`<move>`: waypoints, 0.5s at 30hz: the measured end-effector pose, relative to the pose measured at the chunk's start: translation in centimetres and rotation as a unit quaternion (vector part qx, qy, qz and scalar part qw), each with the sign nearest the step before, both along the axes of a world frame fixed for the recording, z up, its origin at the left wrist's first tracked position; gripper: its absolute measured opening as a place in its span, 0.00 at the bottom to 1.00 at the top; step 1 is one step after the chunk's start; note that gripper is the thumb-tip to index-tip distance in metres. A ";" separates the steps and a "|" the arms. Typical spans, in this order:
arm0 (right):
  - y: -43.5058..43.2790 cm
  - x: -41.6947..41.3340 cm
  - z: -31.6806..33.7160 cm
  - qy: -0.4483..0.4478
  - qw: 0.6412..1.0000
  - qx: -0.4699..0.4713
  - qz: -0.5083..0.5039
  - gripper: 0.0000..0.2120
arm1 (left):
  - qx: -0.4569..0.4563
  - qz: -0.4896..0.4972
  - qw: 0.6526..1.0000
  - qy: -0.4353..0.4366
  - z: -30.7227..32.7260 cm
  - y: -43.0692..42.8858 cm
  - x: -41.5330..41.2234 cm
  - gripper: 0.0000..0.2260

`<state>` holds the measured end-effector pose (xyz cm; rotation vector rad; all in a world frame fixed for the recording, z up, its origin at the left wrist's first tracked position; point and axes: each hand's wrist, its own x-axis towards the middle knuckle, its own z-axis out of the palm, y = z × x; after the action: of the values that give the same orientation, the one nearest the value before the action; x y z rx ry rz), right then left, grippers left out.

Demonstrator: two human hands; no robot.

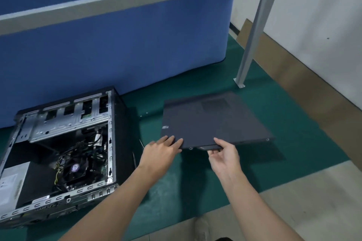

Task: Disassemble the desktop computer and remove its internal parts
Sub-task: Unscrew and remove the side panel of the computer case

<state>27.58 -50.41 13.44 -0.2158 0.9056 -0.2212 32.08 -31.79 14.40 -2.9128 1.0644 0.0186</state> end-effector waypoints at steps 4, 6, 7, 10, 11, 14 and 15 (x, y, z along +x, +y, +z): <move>0.9 -0.3 -2.2 0.073 0.995 -0.040 0.045 0.19 | 0.068 0.027 0.995 0.069 -3.0 0.6 0.1 0.19; 1.5 -0.3 -3.0 0.155 0.981 -0.083 0.087 0.14 | 0.092 0.045 0.988 0.119 -4.5 0.5 -0.2 0.21; 1.8 -0.3 -3.3 0.191 0.971 -0.099 0.106 0.11 | 0.101 0.054 0.982 0.147 -5.1 0.3 -0.4 0.22; 2.1 -0.1 -4.0 0.256 0.952 -0.103 0.135 0.09 | 0.111 0.080 0.966 0.217 -6.7 -0.1 -1.0 0.26; 2.0 0.1 -4.3 0.273 0.947 -0.097 0.136 0.09 | 0.113 0.086 0.961 0.238 -7.1 -0.1 -1.1 0.27; 1.6 0.4 -5.2 0.316 0.937 -0.080 0.124 0.15 | 0.121 0.093 0.947 0.283 -8.1 0.0 -1.1 0.29; 1.4 0.5 -5.4 0.327 0.934 -0.078 0.121 0.18 | 0.121 0.094 0.944 0.291 -8.2 0.0 -1.1 0.29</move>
<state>28.12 -49.02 8.07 -0.5672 1.5125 0.0176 31.02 -31.78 6.16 -2.8167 0.7414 0.9921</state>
